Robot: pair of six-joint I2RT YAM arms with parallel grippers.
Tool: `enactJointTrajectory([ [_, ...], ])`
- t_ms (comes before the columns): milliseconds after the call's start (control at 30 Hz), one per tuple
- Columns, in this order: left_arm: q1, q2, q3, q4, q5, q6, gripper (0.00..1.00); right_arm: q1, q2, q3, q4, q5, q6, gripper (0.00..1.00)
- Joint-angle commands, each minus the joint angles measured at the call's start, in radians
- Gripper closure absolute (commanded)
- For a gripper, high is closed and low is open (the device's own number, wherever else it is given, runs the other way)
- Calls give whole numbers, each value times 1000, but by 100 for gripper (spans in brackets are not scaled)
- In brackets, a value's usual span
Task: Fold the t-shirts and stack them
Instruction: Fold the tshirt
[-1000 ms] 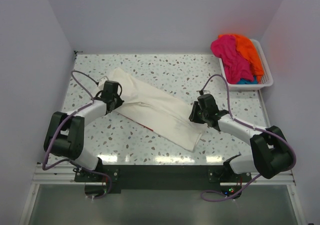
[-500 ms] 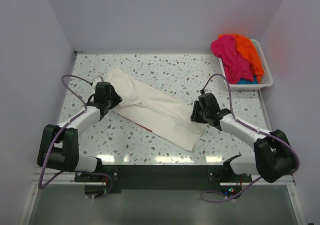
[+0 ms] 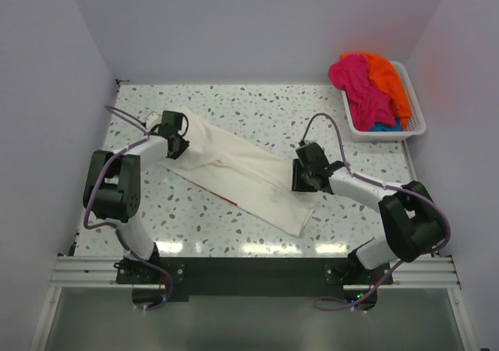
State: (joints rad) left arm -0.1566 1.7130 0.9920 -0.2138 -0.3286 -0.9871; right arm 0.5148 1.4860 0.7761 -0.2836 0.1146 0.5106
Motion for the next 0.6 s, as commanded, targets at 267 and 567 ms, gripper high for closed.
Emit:
enactJointTrajectory([
  [267, 51, 543, 678, -176, -8, 175, 72, 307, -67, -130, 59, -38, 156, 61],
  [567, 26, 990, 1439, -119, 491, 435, 31, 518, 321, 282, 210, -159, 240, 52],
])
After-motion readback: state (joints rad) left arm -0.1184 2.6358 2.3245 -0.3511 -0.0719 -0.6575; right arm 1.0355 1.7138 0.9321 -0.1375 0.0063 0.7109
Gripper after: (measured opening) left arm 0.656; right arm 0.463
